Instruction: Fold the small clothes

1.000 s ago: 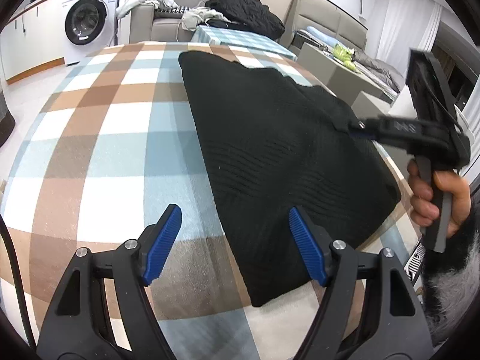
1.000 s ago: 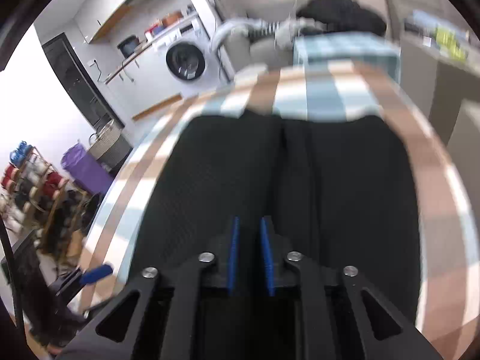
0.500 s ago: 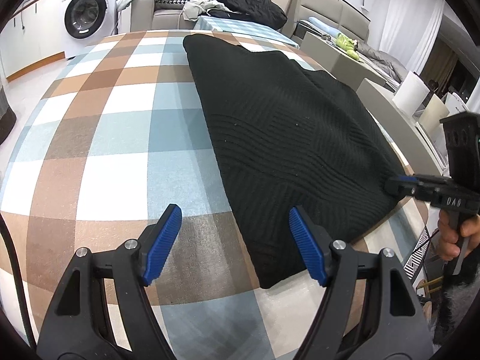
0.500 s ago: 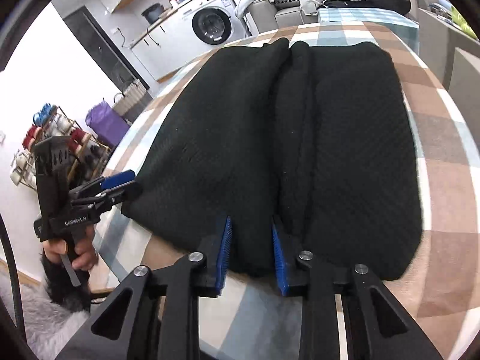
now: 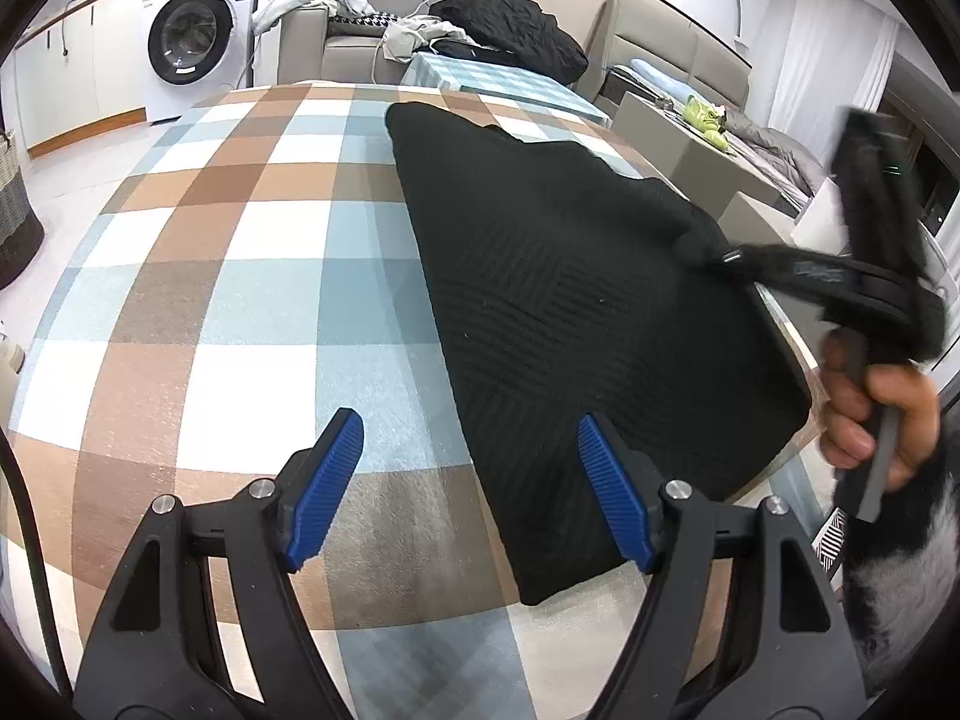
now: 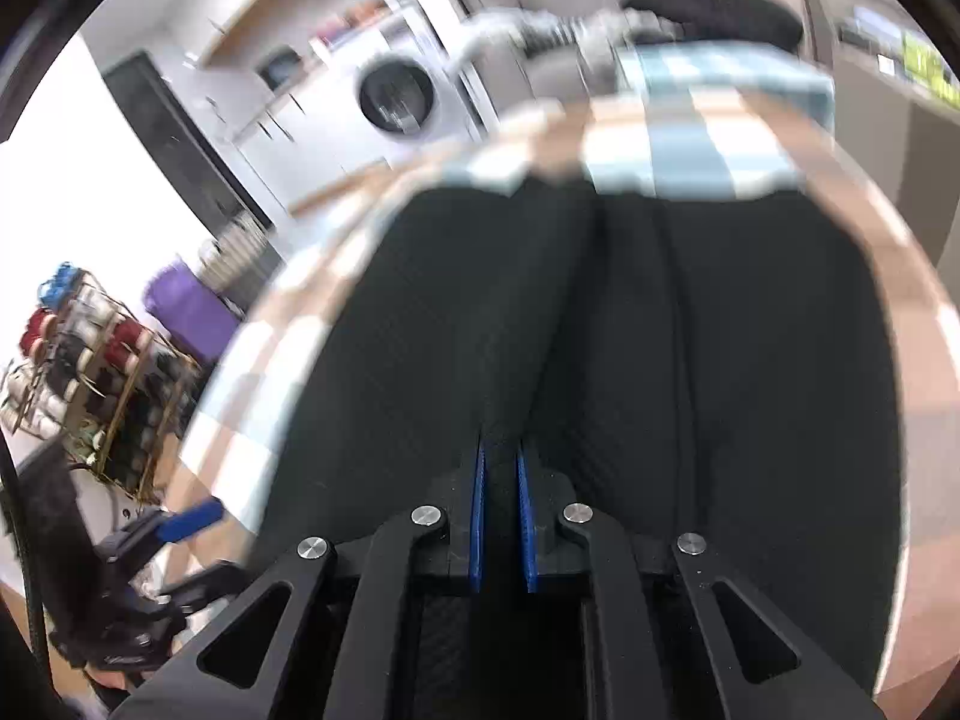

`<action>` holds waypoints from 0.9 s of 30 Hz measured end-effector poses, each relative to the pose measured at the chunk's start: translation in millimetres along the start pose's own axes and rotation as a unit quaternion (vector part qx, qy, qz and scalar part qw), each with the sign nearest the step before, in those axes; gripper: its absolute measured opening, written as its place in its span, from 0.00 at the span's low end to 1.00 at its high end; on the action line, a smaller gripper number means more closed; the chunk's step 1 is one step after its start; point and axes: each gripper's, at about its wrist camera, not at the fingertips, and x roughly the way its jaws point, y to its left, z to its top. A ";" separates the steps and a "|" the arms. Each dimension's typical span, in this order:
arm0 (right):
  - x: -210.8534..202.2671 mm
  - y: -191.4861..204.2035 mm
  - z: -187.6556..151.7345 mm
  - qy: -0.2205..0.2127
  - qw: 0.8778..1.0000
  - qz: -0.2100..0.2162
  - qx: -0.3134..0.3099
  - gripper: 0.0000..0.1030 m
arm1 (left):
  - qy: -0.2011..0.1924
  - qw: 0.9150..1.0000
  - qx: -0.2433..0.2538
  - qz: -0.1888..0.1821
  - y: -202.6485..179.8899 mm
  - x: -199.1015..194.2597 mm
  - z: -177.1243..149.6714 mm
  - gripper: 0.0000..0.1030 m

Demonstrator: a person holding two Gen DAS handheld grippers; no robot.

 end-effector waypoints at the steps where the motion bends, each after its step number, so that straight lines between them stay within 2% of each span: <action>1: -13.7 4.8 -1.0 -0.022 1.000 -0.004 -0.012 0.09 | 0.000 1.000 0.001 0.000 0.0 -0.1 0.3 0.70; 2: -22.7 4.6 -3.0 -0.029 0.999 -0.012 -0.007 0.09 | 0.001 1.000 0.003 -0.002 -0.2 1.1 0.7 0.70; 5: -19.3 -6.8 -11.8 -0.012 0.999 -0.052 0.007 0.09 | 0.006 1.000 0.004 -0.006 -0.2 6.6 0.4 0.70; 7: -5.2 -16.4 -16.2 0.014 0.998 -0.058 0.020 0.09 | 0.012 1.000 0.005 -0.005 -1.1 10.9 -0.1 0.70; 9: -0.1 -22.6 -17.8 0.024 0.998 -0.058 0.031 0.16 | 0.014 1.000 0.007 -0.006 -3.0 11.2 -0.8 0.70; 10: -3.1 -23.2 -18.8 0.022 0.998 -0.054 0.033 0.19 | 0.014 1.000 0.008 -0.008 -3.6 11.5 -1.5 0.70; 12: -12.2 -25.5 -24.1 0.020 0.999 -0.035 0.032 0.33 | 0.014 1.000 0.011 -0.007 -5.1 11.5 -3.7 0.70; 15: -27.6 -28.2 -45.4 0.032 0.999 0.003 0.013 0.38 | 0.022 1.000 0.010 -0.009 -5.7 15.2 -7.5 0.70; 18: -37.6 -31.5 -67.1 0.036 0.999 0.020 0.004 0.40 | 0.027 0.999 0.014 -0.011 -6.0 17.4 -10.5 0.70; 19: -39.9 -35.2 -73.0 0.034 0.999 0.028 0.010 0.39 | 0.028 0.999 0.015 -0.012 -6.4 17.3 -11.3 0.70; 20: -41.6 -36.7 -75.6 0.030 0.999 0.034 0.016 0.35 | 0.028 0.999 0.016 -0.012 -6.5 16.9 -12.0 0.70; 21: -43.7 -36.8 -76.0 0.026 0.999 0.041 0.021 0.18 | 0.028 0.999 0.016 -0.013 -6.4 16.3 -12.5 0.70; 22: -47.1 -34.0 -75.4 0.019 0.998 0.051 0.019 0.11 | 0.030 0.999 0.017 -0.012 -6.8 16.1 -13.0 0.70; 23: -55.7 -27.5 -73.9 -0.001 0.998 0.064 0.006 0.09 | 0.031 0.999 0.019 -0.010 -6.9 16.3 -13.6 0.70; 25: -64.8 -19.5 -73.4 -0.014 0.998 0.059 -0.010 0.07 | 0.031 0.999 0.022 -0.009 -7.0 15.6 -15.2 0.70; 27: -58.3 -24.8 -75.7 0.010 1.000 0.012 -0.007 0.08 | 0.031 0.999 0.020 -0.010 -6.4 15.1 -16.5 0.70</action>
